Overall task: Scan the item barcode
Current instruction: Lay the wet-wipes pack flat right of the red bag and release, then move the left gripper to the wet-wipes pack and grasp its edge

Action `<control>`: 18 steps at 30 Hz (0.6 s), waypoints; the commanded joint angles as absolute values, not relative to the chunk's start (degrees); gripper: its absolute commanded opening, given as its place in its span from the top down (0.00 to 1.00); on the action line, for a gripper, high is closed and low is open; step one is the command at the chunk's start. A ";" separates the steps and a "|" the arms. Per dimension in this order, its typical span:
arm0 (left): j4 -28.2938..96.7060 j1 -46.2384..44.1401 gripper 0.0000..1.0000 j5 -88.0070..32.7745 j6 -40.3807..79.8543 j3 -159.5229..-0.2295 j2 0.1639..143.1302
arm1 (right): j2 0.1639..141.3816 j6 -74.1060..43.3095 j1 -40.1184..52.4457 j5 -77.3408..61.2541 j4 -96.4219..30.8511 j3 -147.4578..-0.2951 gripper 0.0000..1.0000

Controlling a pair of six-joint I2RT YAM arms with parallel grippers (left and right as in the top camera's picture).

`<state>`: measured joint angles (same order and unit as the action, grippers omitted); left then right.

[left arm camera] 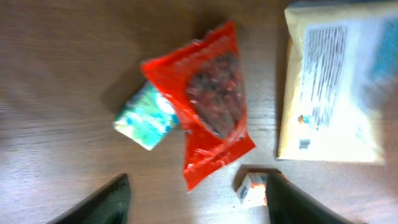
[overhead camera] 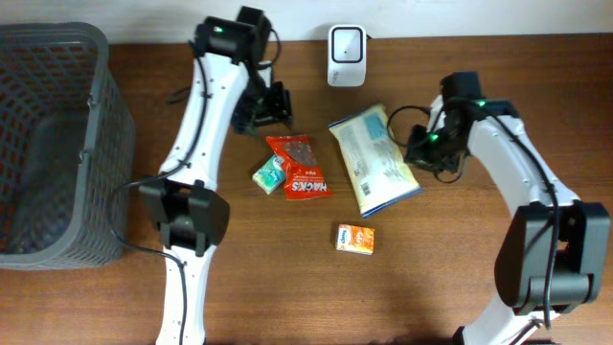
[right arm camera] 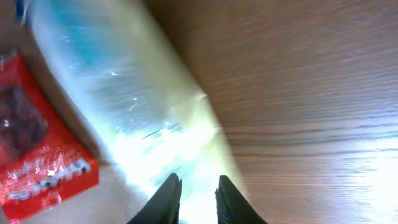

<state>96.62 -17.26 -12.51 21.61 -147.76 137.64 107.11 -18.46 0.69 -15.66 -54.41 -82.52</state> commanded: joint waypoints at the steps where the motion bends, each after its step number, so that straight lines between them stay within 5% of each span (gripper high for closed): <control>1: 96.64 -19.88 0.61 -12.14 20.69 -148.16 138.02 | 107.07 -16.53 -0.05 -12.16 -58.70 -88.68 0.57; 3: 96.51 -21.21 0.76 -12.16 20.69 -148.16 138.41 | 106.98 -16.47 -0.01 -12.19 -62.33 -91.77 0.29; 6: 96.51 -22.90 0.92 -12.19 20.71 -148.16 139.76 | 106.98 -16.51 -0.03 -12.19 -65.06 -94.04 0.11; 8: 96.44 -24.29 1.00 -12.21 20.71 -148.16 141.47 | 106.98 -16.53 -0.03 -12.16 -65.21 -94.13 0.09; 18: 94.11 -26.52 1.00 -12.16 20.69 -148.16 150.52 | 107.09 -16.53 -0.08 -7.84 -65.17 -94.04 0.02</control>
